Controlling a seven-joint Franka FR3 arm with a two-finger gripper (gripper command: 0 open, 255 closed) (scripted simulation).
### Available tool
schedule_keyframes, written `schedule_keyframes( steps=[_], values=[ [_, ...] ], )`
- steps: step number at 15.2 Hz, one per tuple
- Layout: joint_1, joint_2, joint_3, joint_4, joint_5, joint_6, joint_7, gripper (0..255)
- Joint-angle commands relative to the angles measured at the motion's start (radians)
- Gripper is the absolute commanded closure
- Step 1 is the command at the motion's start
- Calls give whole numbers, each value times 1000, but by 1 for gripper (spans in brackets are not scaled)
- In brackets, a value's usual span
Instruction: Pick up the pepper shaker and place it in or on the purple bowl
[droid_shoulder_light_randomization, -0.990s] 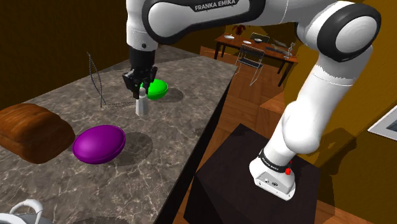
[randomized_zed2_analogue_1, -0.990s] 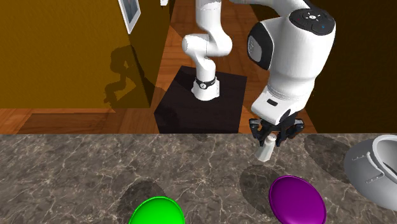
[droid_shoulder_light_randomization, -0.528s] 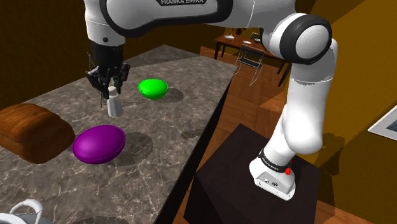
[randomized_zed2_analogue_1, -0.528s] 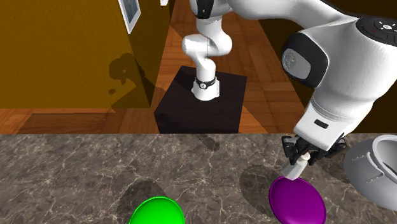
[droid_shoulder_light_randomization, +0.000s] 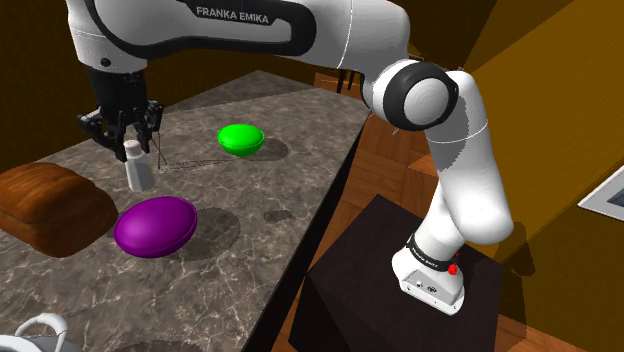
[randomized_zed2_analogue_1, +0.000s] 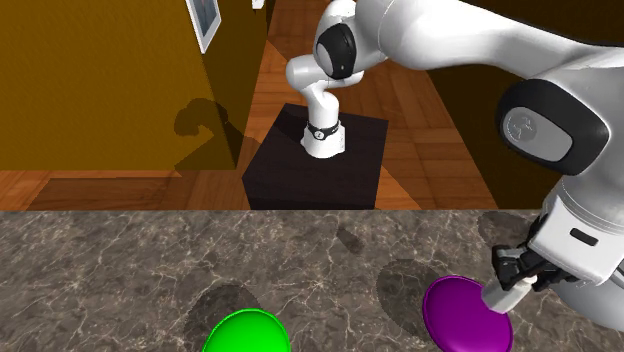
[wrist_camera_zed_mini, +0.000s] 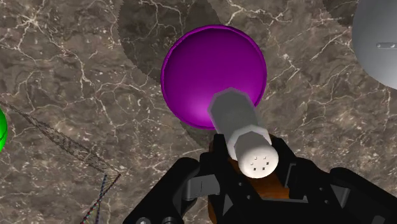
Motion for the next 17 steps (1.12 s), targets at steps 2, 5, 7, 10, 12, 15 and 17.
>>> schedule_keyframes(
  steps=[2,5,7,10,12,15,17],
  values=[
    [-3,3,-1,-35,-1,38,3,255],
    [-12,-8,0,-94,1,85,4,255],
    [-17,-12,0,-128,1,115,5,255],
    [-23,-15,-1,-175,1,158,6,255],
    [-26,-16,-1,-203,1,185,6,255],
    [-30,-14,-2,-241,-1,224,7,255],
    [-32,-10,-3,-268,-2,255,9,255]
  ],
)
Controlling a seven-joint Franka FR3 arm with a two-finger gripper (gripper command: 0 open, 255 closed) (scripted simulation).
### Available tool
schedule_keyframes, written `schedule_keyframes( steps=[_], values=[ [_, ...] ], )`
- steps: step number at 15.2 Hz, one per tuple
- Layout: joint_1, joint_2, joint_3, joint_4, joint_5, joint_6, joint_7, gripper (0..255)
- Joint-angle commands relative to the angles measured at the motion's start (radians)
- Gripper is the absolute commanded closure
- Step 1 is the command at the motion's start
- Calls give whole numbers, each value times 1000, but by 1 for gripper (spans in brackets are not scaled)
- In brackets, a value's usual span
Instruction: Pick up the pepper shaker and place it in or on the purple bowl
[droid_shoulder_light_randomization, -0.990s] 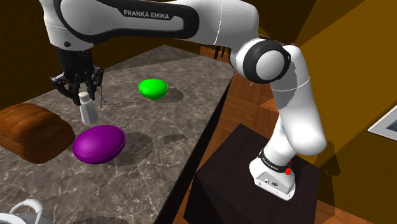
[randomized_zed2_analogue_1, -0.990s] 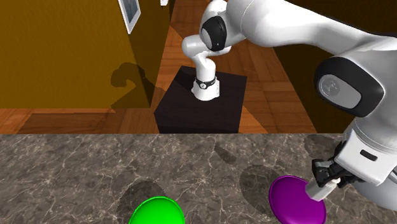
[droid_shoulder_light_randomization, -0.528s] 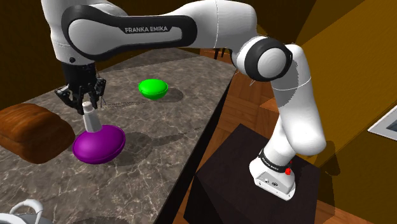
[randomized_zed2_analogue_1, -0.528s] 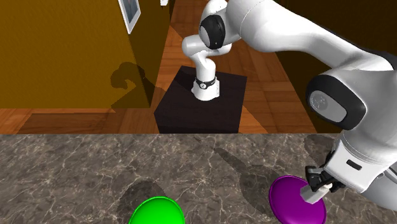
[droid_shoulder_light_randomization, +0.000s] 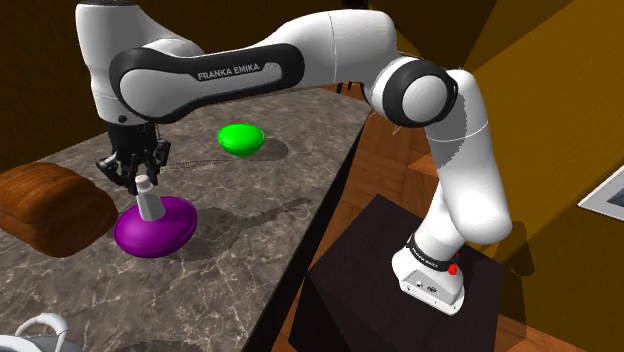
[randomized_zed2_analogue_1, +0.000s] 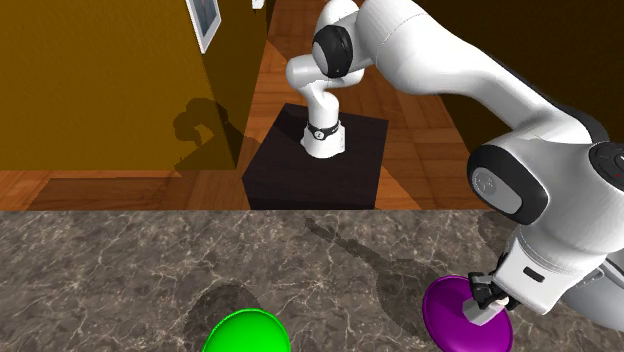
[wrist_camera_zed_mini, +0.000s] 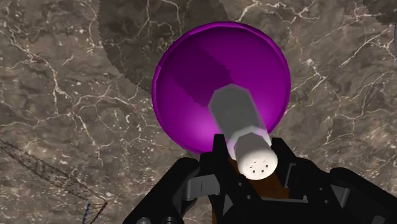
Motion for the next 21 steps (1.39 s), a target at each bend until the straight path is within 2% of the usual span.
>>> schedule_keyframes(
  steps=[1,8,9,14,18,21],
  values=[
    [-3,-3,0,-19,0,17,0,255],
    [-3,-2,0,-19,0,17,0,255],
    [-3,-2,0,-19,0,17,0,0],
    [-3,-2,0,-19,0,17,0,0],
    [-1,-28,5,67,9,-93,-8,0],
    [-1,-28,5,67,9,-93,-8,0]
  ],
)
